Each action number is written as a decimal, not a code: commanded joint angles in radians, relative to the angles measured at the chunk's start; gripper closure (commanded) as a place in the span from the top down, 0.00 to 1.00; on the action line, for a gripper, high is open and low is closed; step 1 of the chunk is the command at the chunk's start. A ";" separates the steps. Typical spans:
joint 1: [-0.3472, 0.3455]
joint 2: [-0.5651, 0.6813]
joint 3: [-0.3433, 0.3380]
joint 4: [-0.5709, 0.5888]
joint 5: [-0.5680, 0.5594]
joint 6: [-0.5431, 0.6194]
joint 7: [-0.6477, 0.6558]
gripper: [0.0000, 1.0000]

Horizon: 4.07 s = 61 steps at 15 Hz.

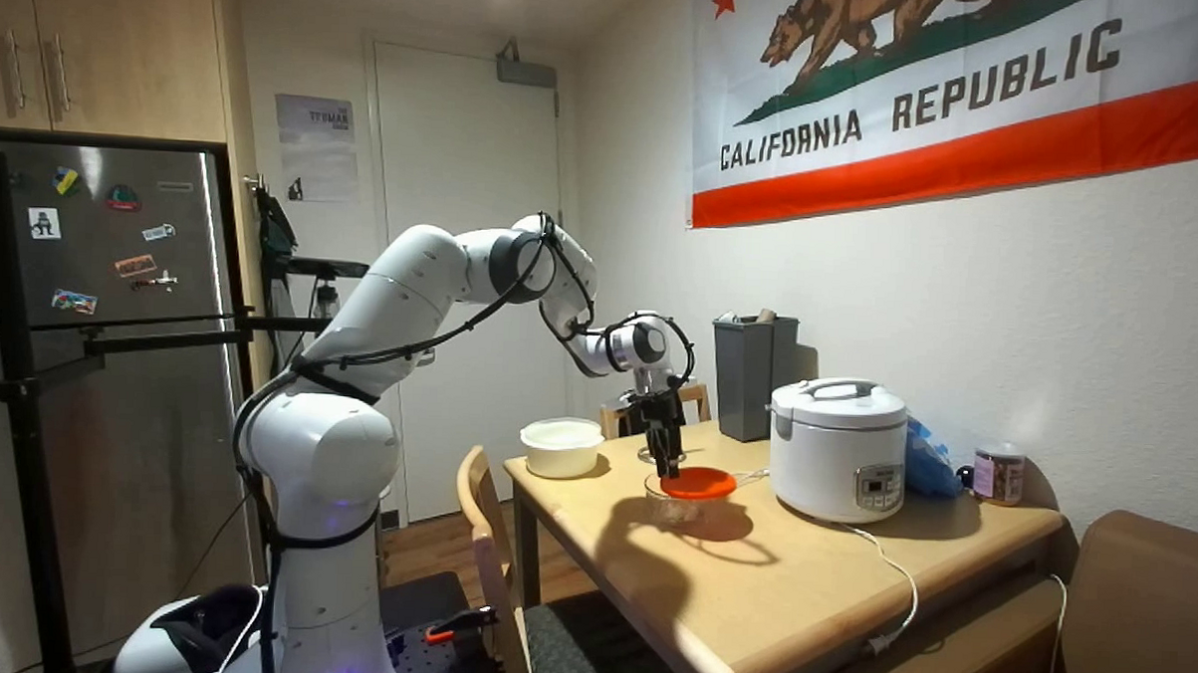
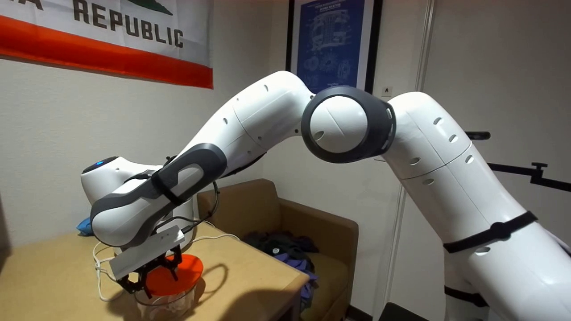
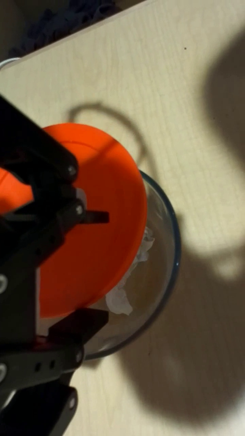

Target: Remove the orange lid from the lunchbox, remove the white napkin from the lunchbox

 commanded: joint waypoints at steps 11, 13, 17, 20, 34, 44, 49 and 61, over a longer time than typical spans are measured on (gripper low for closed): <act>0.006 -0.049 0.002 -0.086 -0.002 0.028 0.035 0.89; 0.008 -0.047 0.001 -0.089 -0.004 0.026 0.033 0.78; 0.002 -0.048 -0.001 -0.101 -0.001 0.028 0.032 0.41; -0.002 -0.055 -0.005 -0.109 -0.003 0.027 0.033 0.26; 0.034 -0.095 -0.014 -0.113 -0.168 -0.037 0.022 1.00; 0.062 -0.032 -0.018 -0.057 -0.271 -0.114 -0.001 1.00; 0.066 0.000 -0.006 -0.021 -0.323 -0.153 -0.010 1.00; 0.079 0.090 0.002 0.064 -0.380 -0.170 -0.020 1.00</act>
